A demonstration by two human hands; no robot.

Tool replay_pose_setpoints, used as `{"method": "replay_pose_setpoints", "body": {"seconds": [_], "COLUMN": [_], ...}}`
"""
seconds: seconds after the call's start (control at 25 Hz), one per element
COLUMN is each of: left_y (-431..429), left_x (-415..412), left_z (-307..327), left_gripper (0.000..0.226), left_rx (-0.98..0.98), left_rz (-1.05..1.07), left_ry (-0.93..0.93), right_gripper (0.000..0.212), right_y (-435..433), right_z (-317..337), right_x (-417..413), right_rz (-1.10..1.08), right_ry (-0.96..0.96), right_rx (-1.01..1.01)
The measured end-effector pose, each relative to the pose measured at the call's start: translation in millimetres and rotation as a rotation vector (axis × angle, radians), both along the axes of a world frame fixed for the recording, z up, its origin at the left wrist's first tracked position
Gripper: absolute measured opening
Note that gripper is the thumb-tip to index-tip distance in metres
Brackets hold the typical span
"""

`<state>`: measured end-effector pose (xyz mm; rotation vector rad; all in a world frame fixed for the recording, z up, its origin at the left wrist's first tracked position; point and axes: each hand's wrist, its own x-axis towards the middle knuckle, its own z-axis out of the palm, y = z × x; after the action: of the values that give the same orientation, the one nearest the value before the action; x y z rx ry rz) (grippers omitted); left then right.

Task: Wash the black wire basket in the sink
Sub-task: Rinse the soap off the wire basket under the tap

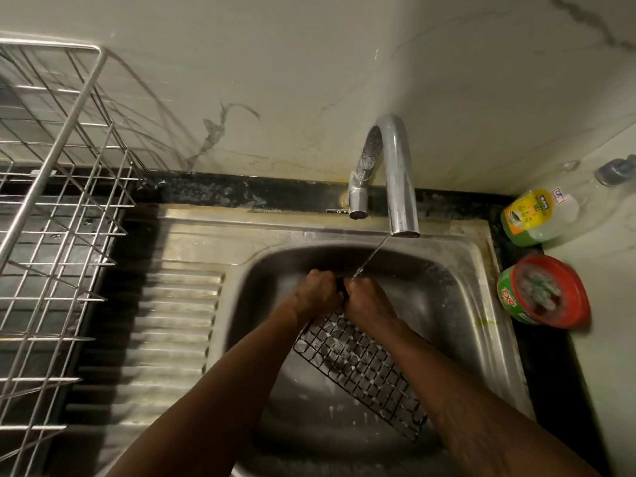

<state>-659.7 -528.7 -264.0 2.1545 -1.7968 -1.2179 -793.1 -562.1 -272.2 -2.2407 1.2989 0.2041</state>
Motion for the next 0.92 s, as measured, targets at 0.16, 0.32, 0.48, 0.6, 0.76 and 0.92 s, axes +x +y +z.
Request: {"method": "replay_pose_setpoints", "body": {"seconds": [0.16,0.32,0.48,0.6,0.76,0.92], "left_y": [3.3,4.8,9.5,6.1,1.9,5.6], "left_x": [8.9,15.4,13.4,9.6,7.9,11.9], "left_z": [1.0,4.1,4.0,5.1,15.3,11.8], "left_gripper": [0.014,0.017,0.025,0.021,0.015,0.010], "left_rx": [0.094,0.147,0.220,0.242,0.235,0.262], "left_rz": [0.131,0.261,0.348,0.394,0.458,0.510], "left_ry": [-0.002,0.059,0.163,0.201,0.161,0.160], "right_gripper": [0.022,0.013,0.022,0.020,0.018,0.016], "right_y": [-1.1,-4.5,-5.1,-12.5,-24.2,-30.8], "right_z": [2.1,-1.6,0.4,-13.3,-11.9,3.5], "right_x": [-8.5,-16.5,0.5,8.1,-10.8,-28.6], "right_rz": [0.046,-0.049,-0.046,-0.016,-0.010,-0.085], "right_ry": [-0.040,0.006,-0.074,-0.111,-0.080,-0.066], "right_rx": [0.020,-0.005,0.071,0.093,0.124,0.119]}}
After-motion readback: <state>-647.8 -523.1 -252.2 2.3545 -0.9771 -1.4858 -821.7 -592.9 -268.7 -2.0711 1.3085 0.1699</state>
